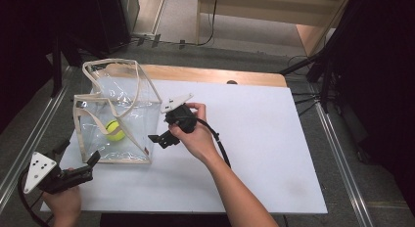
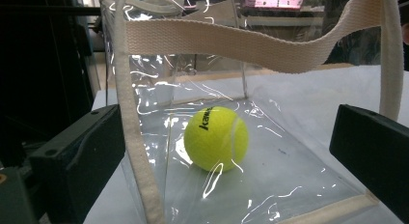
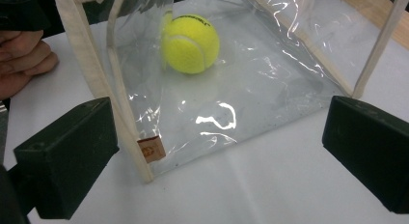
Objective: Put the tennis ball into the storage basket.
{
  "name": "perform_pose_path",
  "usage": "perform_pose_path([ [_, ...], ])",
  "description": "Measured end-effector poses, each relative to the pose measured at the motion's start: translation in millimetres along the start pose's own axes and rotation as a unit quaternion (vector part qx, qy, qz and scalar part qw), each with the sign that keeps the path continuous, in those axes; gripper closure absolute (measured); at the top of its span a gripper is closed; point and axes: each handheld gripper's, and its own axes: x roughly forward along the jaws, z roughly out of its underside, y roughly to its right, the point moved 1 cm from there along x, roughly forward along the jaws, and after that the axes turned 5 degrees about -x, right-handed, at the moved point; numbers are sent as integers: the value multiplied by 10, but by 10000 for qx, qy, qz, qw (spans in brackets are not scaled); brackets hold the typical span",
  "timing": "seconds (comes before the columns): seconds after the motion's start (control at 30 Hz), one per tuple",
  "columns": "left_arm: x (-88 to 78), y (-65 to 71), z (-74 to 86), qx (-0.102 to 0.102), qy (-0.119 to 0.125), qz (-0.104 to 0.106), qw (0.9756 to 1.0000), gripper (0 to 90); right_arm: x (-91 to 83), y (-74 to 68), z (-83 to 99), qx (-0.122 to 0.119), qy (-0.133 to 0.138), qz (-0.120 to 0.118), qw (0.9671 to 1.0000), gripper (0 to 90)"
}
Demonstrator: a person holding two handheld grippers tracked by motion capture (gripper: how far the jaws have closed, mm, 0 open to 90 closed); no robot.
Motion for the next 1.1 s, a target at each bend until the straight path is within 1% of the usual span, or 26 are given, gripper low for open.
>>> perform_pose_path([
  [0.2, -2, 3, 0, -11, -3, -7, 10000, 0, -18, 1, 166, 61, 91, 82, 9999, 0],
  [0.3, -1, 2, 1, 8, 3, 2, 10000, 0, -25, 3, 250, 54, 126, 99, 9999, 0],
  [0.4, -2, 3, 1, -11, 1, -8, 10000, 0, -46, -1, 337, 105, 190, 133, 9997, 0],
  [0.5, -1, 1, 1, 13, -1, 1, 10000, 0, -60, -6, 430, 107, 256, 168, 9995, 0],
  [0.53, 0, 1, 1, 14, -2, 3, 10000, 0, -64, -13, 467, 161, 264, 153, 9994, 0],
  [0.57, 0, 2, 1, 8, -1, 1, 10000, 0, -66, -14, 490, 171, 259, 147, 9994, 0],
  [0.6, -1, 1, 2, 9, -3, 1, 10000, 0, -71, -11, 526, 157, 236, 195, 9994, 0],
  [0.67, 0, 4, 2, 7, -8, -5, 10000, 0, -86, -9, 569, 209, 252, 189, 9993, 0],
  [0.73, 0, 7, 0, 54, -35, -18, 10000, 0, -113, -3, 618, 226, 317, 229, 9990, 0],
  [0.87, -5, 8, 0, 52, -10, -11, 10000, 0, -182, 0, 737, 265, 414, 272, 9984, 0],
  [1.1, -14, 4, -1, 31, -13, -17, 10000, 0, -300, 17, 963, 392, 404, 429, 9975, 0],
])
